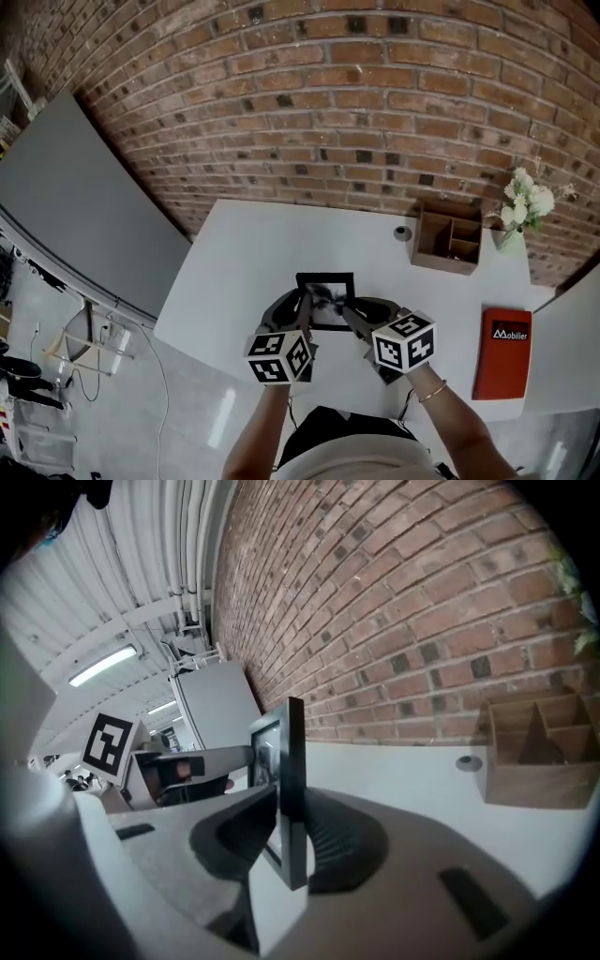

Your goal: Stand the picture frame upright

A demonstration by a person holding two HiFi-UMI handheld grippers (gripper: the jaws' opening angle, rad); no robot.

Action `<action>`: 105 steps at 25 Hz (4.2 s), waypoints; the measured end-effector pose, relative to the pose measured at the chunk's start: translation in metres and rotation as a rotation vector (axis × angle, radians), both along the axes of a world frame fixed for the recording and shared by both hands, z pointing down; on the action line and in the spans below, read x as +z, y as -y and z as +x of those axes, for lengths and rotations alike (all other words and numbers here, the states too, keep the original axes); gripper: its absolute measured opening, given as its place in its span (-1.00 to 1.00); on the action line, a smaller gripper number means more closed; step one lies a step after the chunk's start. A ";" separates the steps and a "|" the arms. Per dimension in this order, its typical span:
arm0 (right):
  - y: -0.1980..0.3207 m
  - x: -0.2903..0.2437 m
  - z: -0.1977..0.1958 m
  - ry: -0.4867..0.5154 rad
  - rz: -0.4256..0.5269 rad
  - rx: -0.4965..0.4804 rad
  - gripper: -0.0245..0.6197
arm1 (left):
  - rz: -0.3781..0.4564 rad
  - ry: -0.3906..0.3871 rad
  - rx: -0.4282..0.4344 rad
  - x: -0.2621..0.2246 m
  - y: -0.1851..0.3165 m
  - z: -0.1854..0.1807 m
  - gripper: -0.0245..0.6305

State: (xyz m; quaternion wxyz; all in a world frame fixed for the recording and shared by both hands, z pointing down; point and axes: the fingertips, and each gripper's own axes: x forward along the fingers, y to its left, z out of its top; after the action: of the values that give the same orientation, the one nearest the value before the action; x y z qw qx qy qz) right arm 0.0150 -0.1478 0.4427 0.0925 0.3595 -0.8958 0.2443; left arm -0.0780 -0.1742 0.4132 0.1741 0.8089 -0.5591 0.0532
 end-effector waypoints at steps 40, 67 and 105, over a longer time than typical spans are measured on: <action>0.240 0.037 0.089 0.006 0.023 0.456 -0.62 | -0.006 0.014 0.303 0.034 0.260 0.097 -0.73; 0.314 0.086 0.115 0.011 -0.010 0.516 -0.62 | -0.047 -0.036 0.282 0.081 0.327 0.119 -0.72; 0.284 0.067 0.122 0.002 -0.007 0.608 -0.60 | -0.051 -0.003 0.311 0.070 0.299 0.107 -0.65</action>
State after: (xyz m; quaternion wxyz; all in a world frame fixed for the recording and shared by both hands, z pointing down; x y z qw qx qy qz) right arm 0.1372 -0.4321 0.5094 0.0157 0.6106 -0.7464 0.2641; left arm 0.0288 -0.4730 0.4834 0.1852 0.8810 -0.4255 0.0924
